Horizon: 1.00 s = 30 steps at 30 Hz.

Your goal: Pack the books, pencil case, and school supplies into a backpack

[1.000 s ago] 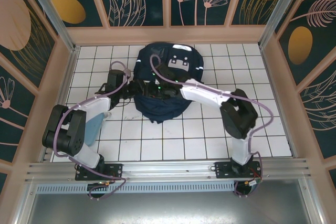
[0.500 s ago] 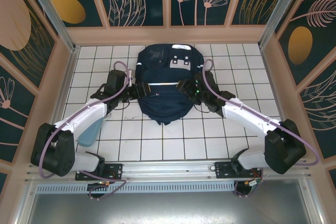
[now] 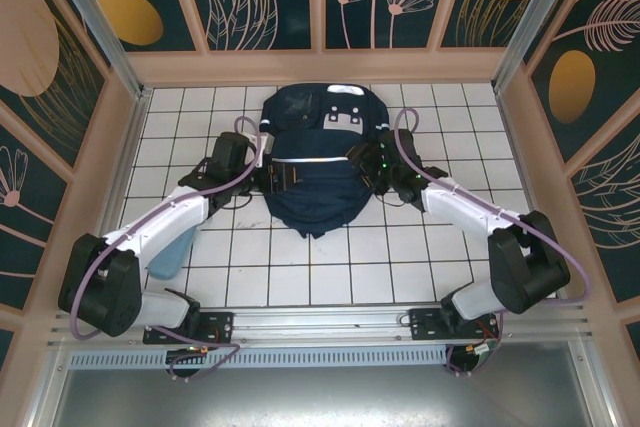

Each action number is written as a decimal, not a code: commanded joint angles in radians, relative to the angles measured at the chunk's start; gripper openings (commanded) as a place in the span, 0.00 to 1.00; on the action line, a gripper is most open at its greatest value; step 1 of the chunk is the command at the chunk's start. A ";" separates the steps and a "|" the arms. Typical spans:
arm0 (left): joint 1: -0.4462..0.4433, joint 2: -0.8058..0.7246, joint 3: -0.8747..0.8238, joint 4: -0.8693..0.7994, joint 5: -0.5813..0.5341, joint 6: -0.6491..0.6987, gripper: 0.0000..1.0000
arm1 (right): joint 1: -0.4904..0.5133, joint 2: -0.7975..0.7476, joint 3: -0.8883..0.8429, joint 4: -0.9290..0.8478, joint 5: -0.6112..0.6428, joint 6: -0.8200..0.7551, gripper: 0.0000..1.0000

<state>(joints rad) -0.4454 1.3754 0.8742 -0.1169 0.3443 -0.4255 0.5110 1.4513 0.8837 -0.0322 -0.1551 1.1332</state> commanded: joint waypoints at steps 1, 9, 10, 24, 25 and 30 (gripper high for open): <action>-0.011 0.024 0.036 -0.007 0.023 0.036 0.63 | -0.005 0.018 0.037 0.034 -0.019 -0.003 0.65; -0.022 0.065 0.042 -0.004 0.019 0.050 0.54 | -0.003 0.027 0.049 0.084 -0.067 -0.028 0.48; -0.025 0.072 0.042 -0.004 0.017 0.052 0.53 | -0.003 0.018 0.051 0.076 -0.062 -0.030 0.48; -0.045 0.192 0.127 -0.090 -0.079 0.192 0.45 | -0.007 -0.020 0.085 0.038 -0.068 -0.038 0.49; -0.045 0.192 0.132 -0.107 -0.087 0.197 0.44 | -0.008 -0.021 0.089 0.035 -0.068 -0.038 0.49; -0.045 0.141 0.127 -0.137 -0.127 0.196 0.45 | -0.015 -0.022 0.102 0.000 -0.050 -0.042 0.49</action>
<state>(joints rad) -0.4915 1.5478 0.9848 -0.2340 0.2729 -0.2623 0.5045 1.4593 0.9379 -0.0410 -0.1967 1.1057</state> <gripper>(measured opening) 0.451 0.489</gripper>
